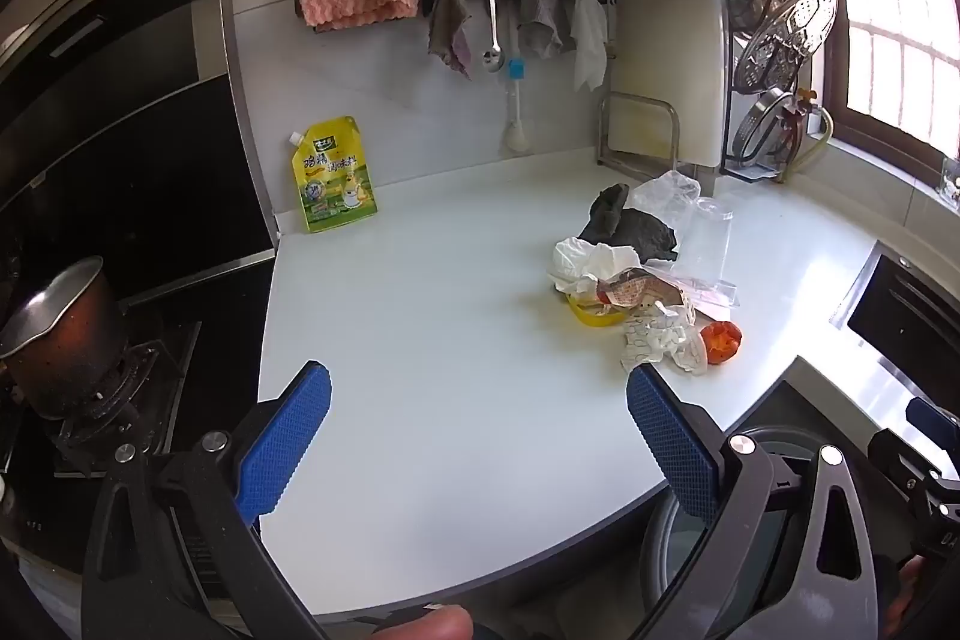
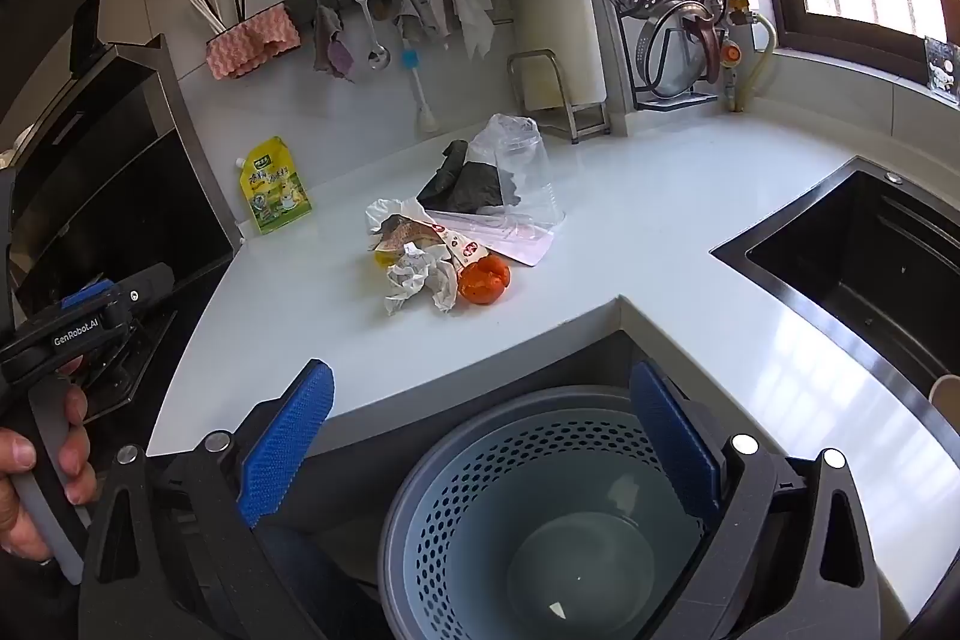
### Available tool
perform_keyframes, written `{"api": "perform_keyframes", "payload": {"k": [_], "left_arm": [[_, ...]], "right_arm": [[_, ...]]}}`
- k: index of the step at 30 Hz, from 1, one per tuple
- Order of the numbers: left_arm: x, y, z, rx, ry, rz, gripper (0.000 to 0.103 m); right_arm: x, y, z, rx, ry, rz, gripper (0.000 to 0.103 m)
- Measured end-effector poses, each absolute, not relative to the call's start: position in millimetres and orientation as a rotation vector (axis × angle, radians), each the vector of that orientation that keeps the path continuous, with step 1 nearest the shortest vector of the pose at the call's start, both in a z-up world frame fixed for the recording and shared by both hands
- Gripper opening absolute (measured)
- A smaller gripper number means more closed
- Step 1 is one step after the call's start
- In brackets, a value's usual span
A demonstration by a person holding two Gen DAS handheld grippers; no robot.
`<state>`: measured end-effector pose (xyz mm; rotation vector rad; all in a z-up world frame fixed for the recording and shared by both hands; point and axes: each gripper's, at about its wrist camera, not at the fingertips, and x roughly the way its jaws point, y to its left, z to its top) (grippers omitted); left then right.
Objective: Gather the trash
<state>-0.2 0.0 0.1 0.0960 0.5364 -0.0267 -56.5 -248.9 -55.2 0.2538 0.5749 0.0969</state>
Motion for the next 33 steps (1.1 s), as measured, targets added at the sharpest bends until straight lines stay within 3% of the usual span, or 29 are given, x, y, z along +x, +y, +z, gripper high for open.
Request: {"api": "perform_keyframes", "payload": {"k": [33], "left_arm": [[-3, 9, -3, 0.078, 0.563, -0.045, 0.097]], "right_arm": [[-58, -239, -50, 0.24, 0.57, 0.116, 0.094]]}}
